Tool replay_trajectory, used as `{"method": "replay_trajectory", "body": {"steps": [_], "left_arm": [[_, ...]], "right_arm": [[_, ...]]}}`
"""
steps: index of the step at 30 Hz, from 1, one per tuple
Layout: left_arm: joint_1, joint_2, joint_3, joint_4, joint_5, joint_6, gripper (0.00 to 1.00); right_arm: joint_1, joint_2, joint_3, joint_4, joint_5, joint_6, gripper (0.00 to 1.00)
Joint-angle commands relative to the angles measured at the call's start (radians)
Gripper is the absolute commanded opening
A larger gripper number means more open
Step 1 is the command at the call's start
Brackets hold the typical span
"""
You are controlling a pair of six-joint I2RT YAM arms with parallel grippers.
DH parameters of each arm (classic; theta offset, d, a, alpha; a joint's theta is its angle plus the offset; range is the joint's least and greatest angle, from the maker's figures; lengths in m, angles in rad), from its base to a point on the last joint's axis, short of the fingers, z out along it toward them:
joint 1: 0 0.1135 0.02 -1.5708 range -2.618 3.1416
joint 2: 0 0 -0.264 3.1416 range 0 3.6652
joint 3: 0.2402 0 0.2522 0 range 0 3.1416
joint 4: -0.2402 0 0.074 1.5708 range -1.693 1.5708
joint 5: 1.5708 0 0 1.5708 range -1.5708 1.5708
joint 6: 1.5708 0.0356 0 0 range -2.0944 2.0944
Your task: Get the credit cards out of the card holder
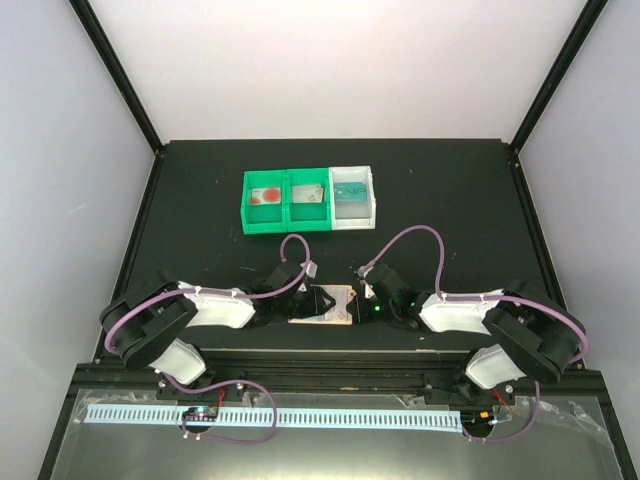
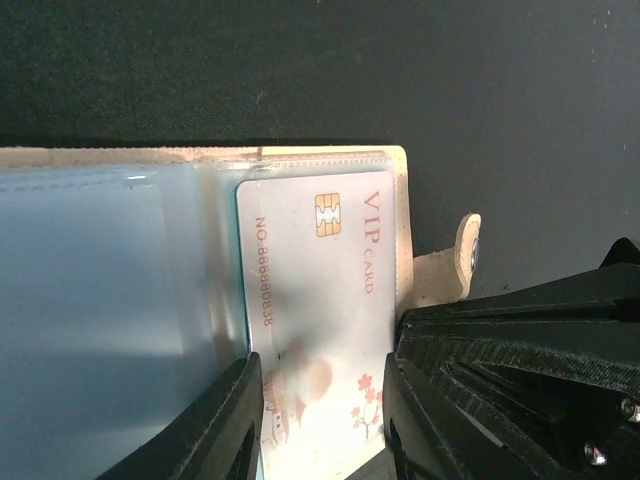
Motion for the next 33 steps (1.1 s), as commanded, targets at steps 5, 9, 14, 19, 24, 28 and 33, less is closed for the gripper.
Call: {"method": "replay_trajectory", "body": {"steps": [5, 9, 14, 19, 24, 28, 33], "left_arm": [[-0.011, -0.005, 0.039, -0.04, -0.022, 0.005, 0.35], [-0.021, -0.043, 0.062, -0.124, -0.083, 0.027, 0.37], [-0.026, -0.028, 0.081, -0.144, -0.082, 0.034, 0.38], [-0.035, 0.011, 0.095, -0.134, -0.064, 0.033, 0.38], [-0.043, 0.027, 0.111, -0.146, -0.056, 0.027, 0.41], [-0.045, 0.019, 0.107, -0.116, -0.024, 0.006, 0.41], [-0.046, -0.053, 0.051, 0.024, 0.023, -0.053, 0.38]], "right_arm": [[0.005, 0.03, -0.024, -0.021, 0.011, -0.004, 0.03], [0.004, 0.027, -0.027, -0.021, 0.012, -0.004, 0.03], [0.004, 0.025, -0.031, -0.017, 0.011, -0.001, 0.03], [0.005, 0.022, -0.033, -0.015, 0.011, -0.001, 0.03], [0.004, 0.021, -0.035, -0.014, 0.013, -0.003, 0.03], [0.004, 0.021, -0.038, -0.011, 0.013, -0.003, 0.03], [0.004, 0.017, -0.043, -0.007, 0.016, -0.003, 0.03]]}}
